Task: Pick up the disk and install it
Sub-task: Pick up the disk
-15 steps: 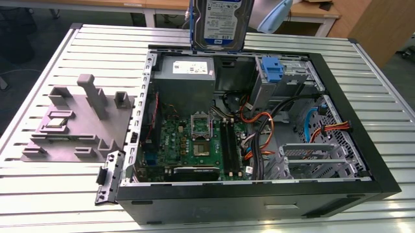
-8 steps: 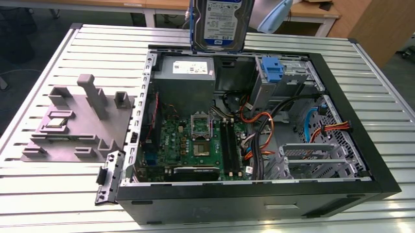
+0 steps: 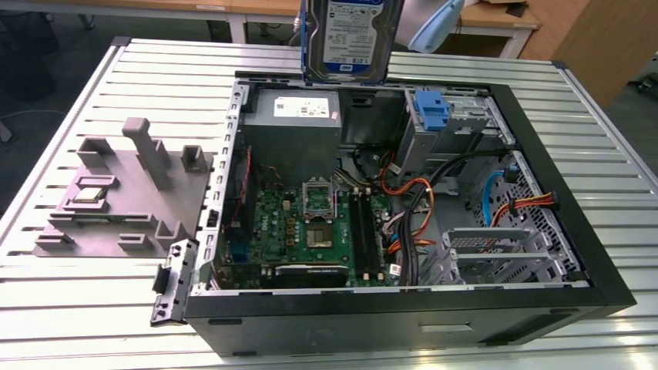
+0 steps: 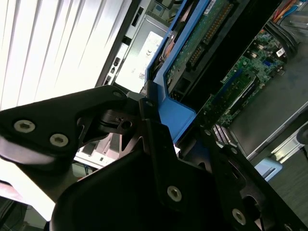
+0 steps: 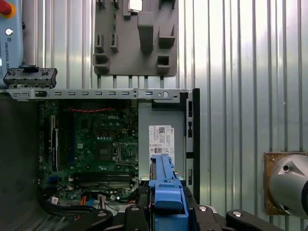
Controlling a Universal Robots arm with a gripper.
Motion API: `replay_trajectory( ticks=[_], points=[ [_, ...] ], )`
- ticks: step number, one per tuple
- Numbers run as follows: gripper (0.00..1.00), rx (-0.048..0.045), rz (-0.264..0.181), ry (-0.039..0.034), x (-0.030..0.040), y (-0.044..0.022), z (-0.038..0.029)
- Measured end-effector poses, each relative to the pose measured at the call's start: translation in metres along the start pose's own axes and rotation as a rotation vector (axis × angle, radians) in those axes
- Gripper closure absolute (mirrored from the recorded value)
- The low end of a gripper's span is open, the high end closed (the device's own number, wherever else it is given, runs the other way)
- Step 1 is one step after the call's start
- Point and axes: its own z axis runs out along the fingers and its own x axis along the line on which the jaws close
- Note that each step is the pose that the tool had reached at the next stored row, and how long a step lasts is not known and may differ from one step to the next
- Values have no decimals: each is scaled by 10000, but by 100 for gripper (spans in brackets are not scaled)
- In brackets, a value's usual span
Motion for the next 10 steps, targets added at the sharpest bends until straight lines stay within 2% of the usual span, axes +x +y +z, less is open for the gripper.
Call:
replay_trajectory(
  ticks=[10],
  points=[
    [63, 0, 0, 1, 26, -1, -1]
  ],
)
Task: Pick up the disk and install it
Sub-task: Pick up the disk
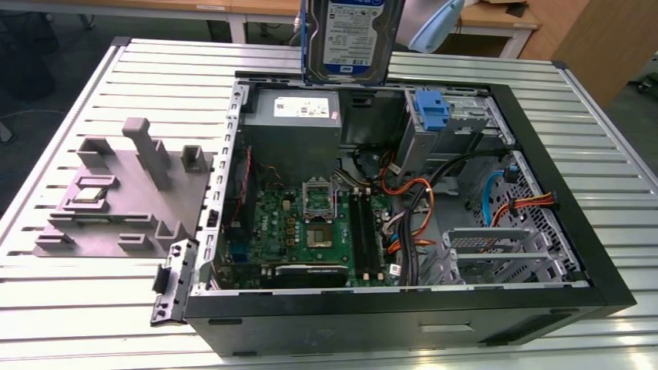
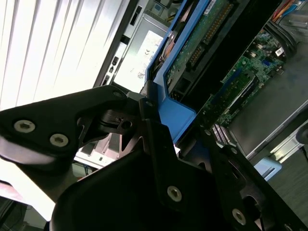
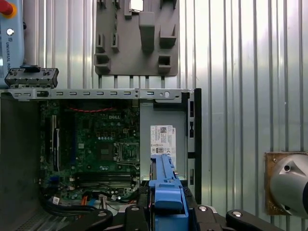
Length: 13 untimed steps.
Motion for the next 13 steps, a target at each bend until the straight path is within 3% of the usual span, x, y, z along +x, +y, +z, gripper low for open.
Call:
replay_trajectory(
  ticks=[13],
  points=[
    [63, 0, 0, 0, 37, -1, 0]
  ],
)
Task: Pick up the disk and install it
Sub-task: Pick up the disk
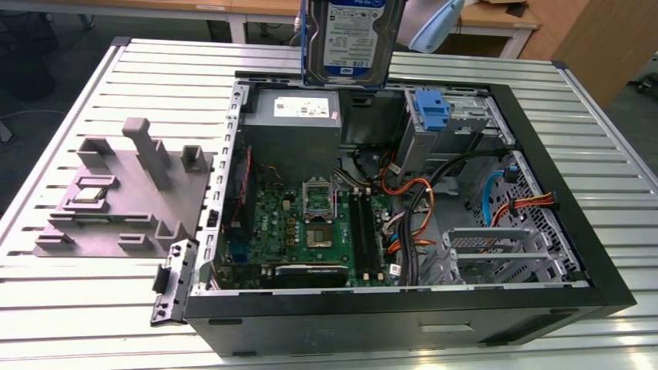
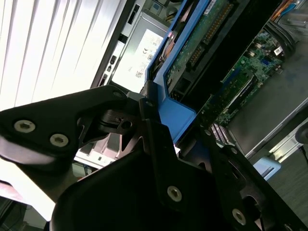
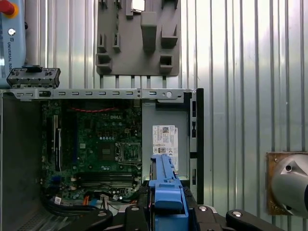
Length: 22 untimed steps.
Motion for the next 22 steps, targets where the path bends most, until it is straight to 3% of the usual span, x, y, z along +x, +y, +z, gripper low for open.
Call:
replay_trajectory(
  ticks=[22],
  points=[
    [63, 0, 0, 0, 61, -2, -1]
  ],
)
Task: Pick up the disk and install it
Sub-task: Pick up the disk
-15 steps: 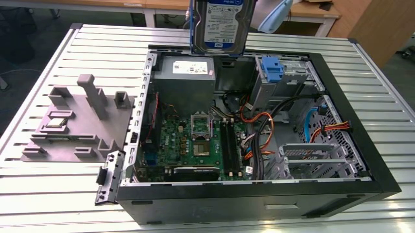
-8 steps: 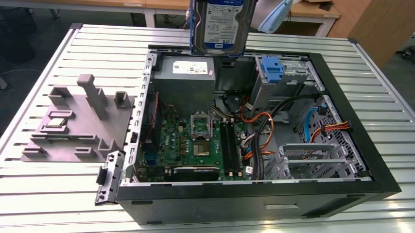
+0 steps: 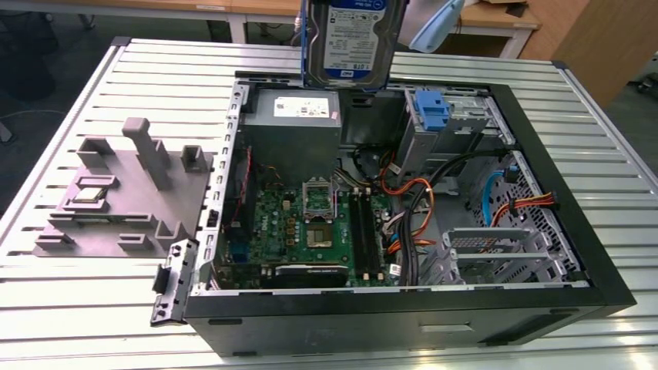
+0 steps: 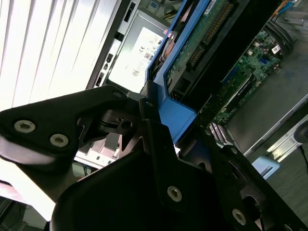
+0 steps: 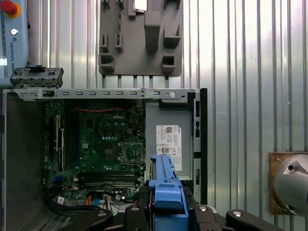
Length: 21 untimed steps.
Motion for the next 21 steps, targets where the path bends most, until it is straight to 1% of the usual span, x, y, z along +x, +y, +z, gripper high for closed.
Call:
replay_trajectory(
  ticks=[21],
  points=[
    [63, 0, 0, 0, 71, -2, -1]
  ],
)
